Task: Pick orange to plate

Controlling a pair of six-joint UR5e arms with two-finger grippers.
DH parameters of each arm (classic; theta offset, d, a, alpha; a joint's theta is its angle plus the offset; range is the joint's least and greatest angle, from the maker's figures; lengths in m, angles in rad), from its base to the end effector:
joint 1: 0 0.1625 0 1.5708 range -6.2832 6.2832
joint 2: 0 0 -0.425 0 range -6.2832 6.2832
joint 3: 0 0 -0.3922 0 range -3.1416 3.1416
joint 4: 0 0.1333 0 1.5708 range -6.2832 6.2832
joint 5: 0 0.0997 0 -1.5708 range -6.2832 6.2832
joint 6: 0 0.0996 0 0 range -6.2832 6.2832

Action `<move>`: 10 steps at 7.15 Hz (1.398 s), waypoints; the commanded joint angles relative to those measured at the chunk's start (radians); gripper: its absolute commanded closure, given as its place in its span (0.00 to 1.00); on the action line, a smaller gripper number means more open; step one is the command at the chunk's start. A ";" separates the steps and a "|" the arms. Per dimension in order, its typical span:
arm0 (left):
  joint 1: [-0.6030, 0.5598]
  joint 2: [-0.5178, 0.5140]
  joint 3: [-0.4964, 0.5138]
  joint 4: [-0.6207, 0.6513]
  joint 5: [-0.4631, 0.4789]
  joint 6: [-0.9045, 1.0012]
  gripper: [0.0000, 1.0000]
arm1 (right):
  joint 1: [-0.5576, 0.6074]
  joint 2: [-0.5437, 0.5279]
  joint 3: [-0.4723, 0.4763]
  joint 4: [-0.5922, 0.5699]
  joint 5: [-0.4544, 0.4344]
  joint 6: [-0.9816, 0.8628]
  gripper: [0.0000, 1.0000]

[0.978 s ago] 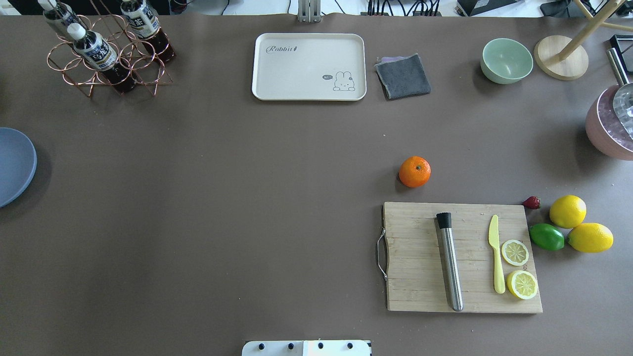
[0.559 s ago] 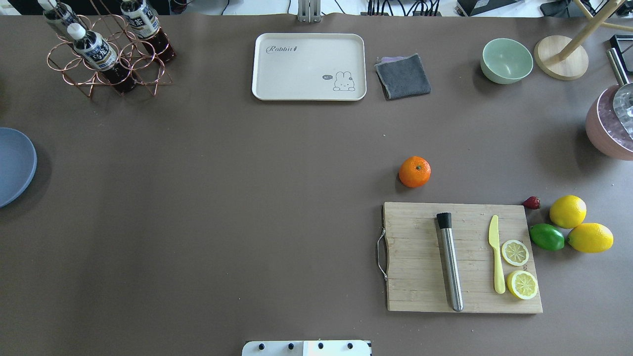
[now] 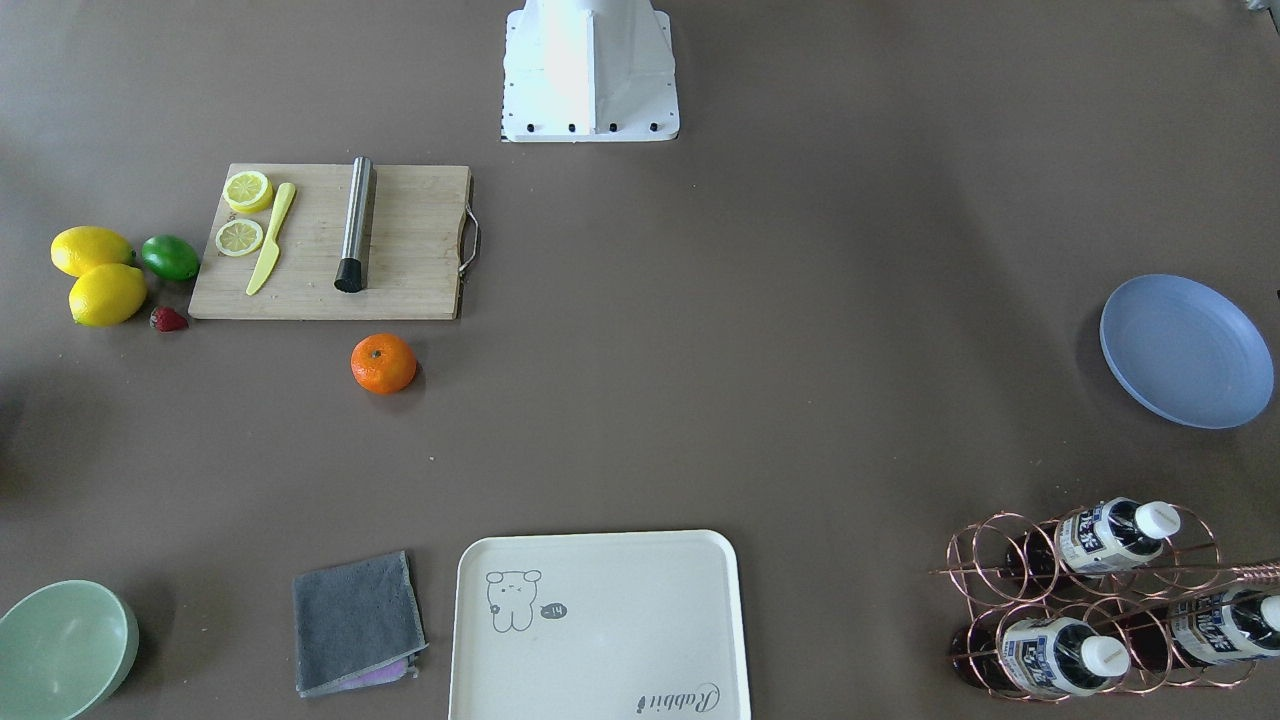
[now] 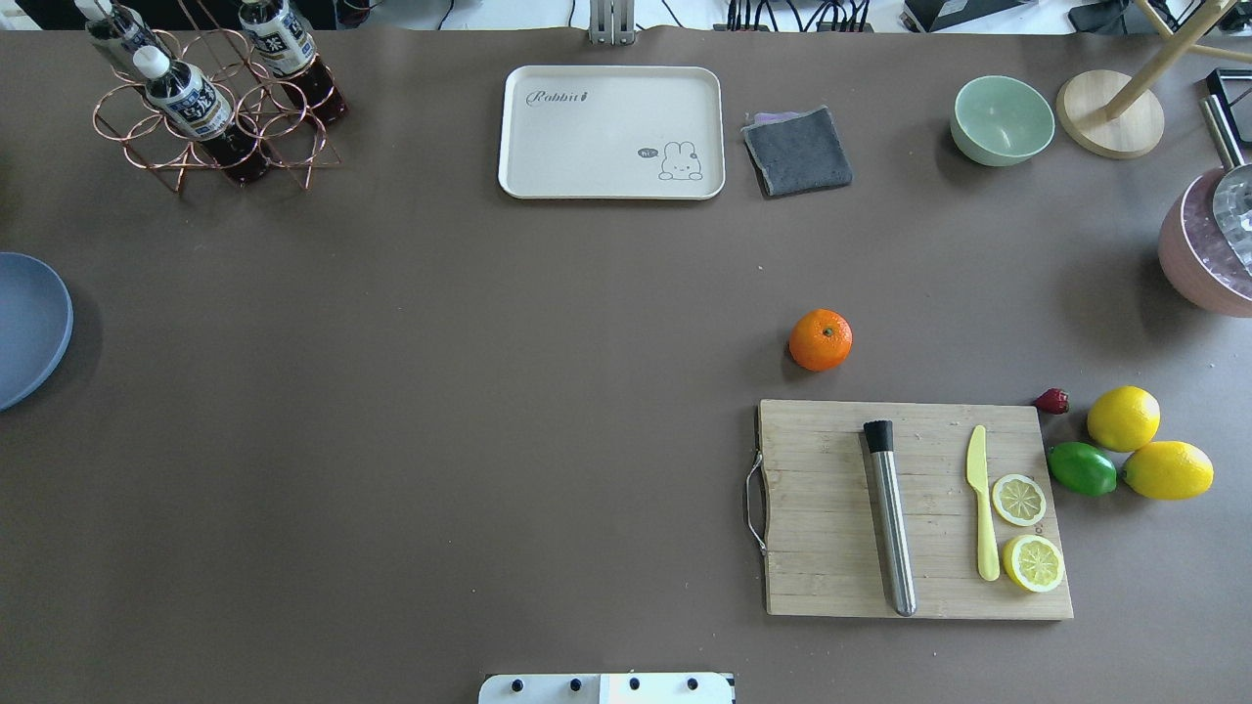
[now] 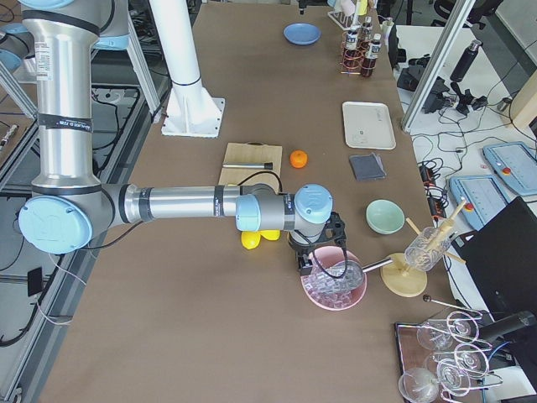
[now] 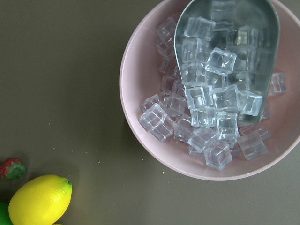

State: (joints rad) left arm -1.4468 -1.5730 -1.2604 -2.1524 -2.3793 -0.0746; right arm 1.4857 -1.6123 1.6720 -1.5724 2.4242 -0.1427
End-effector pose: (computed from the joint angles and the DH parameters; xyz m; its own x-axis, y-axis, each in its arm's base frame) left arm -0.0003 -0.4930 0.7458 0.6682 0.2072 -0.7146 -0.0695 0.9736 0.2174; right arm 0.0175 -0.4804 0.6233 0.6326 -0.2399 0.7363 0.1766 0.9704 0.1645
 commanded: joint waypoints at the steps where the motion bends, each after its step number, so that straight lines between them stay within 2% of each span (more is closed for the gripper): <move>1: 0.051 -0.051 0.139 -0.101 0.026 -0.008 0.03 | -0.008 0.000 0.000 0.000 0.001 -0.001 0.00; 4: 0.098 -0.059 0.177 -0.109 0.026 -0.010 0.04 | -0.018 0.003 0.002 0.002 0.009 -0.012 0.00; 5: 0.105 -0.061 0.183 -0.109 0.026 -0.010 0.11 | -0.018 0.006 0.002 0.002 0.010 -0.012 0.00; 8: 0.105 -0.070 0.202 -0.107 0.026 -0.013 0.57 | -0.025 0.008 0.015 0.002 0.010 -0.014 0.00; 10: 0.105 -0.070 0.202 -0.107 0.026 -0.025 1.00 | -0.033 0.009 0.026 0.002 0.010 -0.012 0.00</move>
State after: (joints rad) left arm -1.3417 -1.6427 -1.0578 -2.2596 -2.3531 -0.0915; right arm 1.4575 -1.6038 1.6927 -1.5708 2.4344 -0.1568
